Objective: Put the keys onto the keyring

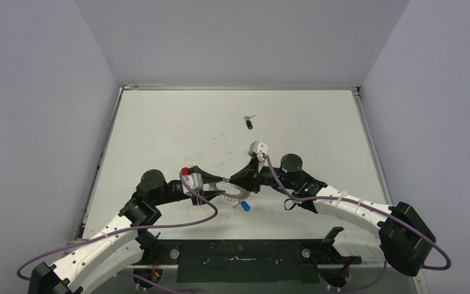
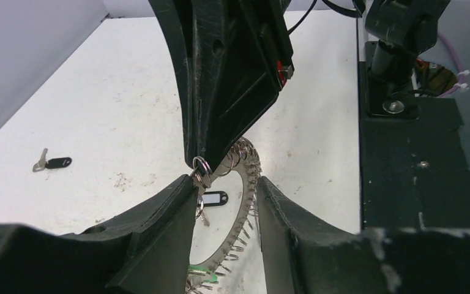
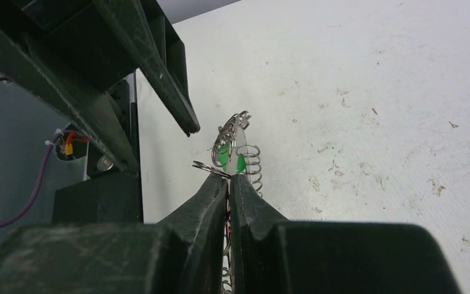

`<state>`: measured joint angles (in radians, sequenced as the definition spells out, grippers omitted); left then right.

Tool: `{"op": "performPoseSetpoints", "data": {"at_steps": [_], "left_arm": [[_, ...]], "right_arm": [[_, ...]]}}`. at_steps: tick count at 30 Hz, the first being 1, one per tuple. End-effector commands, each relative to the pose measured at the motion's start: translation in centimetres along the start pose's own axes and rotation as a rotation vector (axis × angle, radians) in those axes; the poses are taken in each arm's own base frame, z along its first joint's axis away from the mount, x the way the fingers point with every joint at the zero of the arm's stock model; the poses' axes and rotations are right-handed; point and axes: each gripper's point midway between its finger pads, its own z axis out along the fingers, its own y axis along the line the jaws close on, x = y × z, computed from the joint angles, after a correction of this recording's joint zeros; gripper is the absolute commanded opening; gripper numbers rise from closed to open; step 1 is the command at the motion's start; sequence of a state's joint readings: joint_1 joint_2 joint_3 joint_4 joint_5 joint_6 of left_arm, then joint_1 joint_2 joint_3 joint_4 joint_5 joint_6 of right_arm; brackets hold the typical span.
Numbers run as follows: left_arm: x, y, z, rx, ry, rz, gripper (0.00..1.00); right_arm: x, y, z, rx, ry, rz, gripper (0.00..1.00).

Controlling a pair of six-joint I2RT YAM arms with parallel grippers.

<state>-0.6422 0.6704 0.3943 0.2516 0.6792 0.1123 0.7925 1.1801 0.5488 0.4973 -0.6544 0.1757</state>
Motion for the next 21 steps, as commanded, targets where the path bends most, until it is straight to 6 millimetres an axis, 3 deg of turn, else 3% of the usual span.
{"op": "performPoseSetpoints", "data": {"at_steps": [1, 9, 21], "left_arm": [[-1.1, 1.3, 0.5, -0.08, -0.039, 0.21, 0.39], [-0.2, 2.1, 1.3, -0.137, -0.032, 0.24, 0.31], [-0.1, 2.4, 2.3, -0.147, -0.057, 0.237, 0.31]], "right_arm": [[-4.4, 0.2, 0.0, 0.012, -0.117, -0.017, 0.0], [-4.2, 0.2, 0.0, 0.021, -0.115, -0.005, 0.0], [-4.3, 0.3, 0.0, 0.018, -0.116, -0.006, 0.0]]}}
